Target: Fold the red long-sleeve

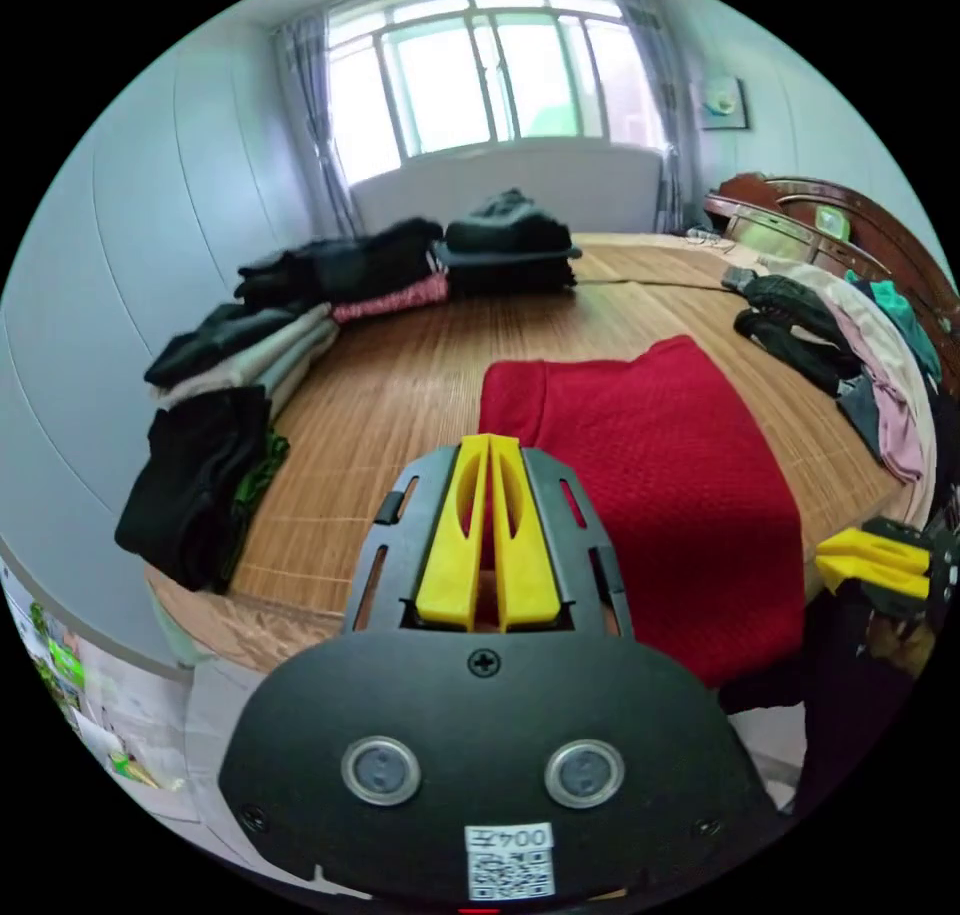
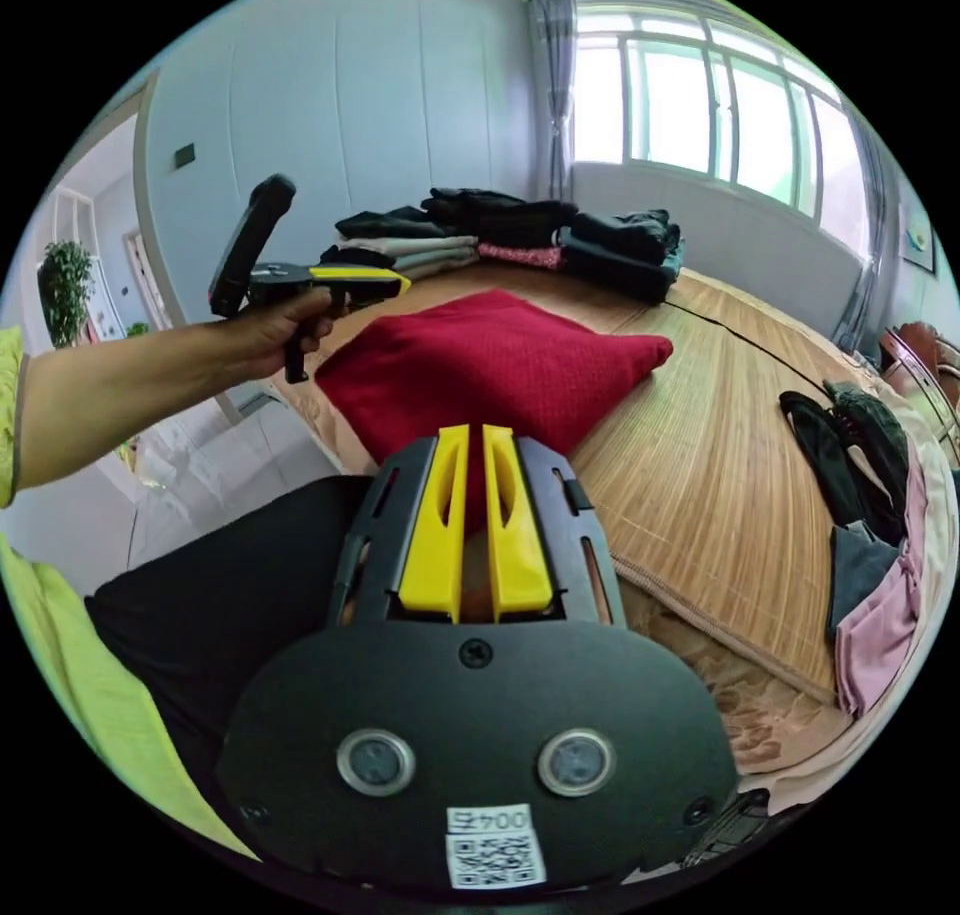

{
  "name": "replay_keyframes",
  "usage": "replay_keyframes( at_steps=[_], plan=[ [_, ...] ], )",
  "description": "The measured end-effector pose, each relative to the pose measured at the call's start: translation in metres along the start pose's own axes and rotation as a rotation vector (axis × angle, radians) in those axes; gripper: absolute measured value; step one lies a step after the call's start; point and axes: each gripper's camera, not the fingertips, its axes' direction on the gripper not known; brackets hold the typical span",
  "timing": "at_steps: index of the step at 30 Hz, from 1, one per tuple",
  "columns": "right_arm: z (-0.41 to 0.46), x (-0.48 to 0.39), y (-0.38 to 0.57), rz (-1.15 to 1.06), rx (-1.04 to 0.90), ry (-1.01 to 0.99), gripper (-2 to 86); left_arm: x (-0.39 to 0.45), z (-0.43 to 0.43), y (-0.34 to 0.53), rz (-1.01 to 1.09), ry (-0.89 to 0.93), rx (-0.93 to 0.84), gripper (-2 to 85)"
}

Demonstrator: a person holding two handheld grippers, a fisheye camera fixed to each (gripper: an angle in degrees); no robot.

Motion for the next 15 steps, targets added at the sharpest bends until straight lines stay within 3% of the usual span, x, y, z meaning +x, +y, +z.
replay_keyframes(
  at_steps=[2, 3, 8, 10, 15],
  plan=[
    [0.040, -0.016, 0.018, -0.082, -0.116, 0.006, 4.7, 0.009, 0.000, 0.027, 0.048, -0.073, 0.009, 0.5],
    [0.054, -0.019, 0.023, -0.097, -0.160, 0.010, 4.7, 0.013, 0.025, 0.044, 0.092, -0.076, -0.107, 0.5],
    [0.048, 0.029, 0.020, 0.116, -0.087, -0.104, 6.3, -0.039, -0.020, 0.042, -0.157, 0.006, 0.001, 0.5],
    [0.052, 0.063, 0.027, 0.239, -0.088, -0.171, 8.5, -0.071, -0.057, 0.050, -0.238, 0.103, 0.066, 0.7],
    [0.112, 0.134, 0.077, 0.575, -0.184, -0.471, 12.5, -0.115, -0.085, 0.108, -0.548, 0.407, -0.043, 2.1]
  ],
)
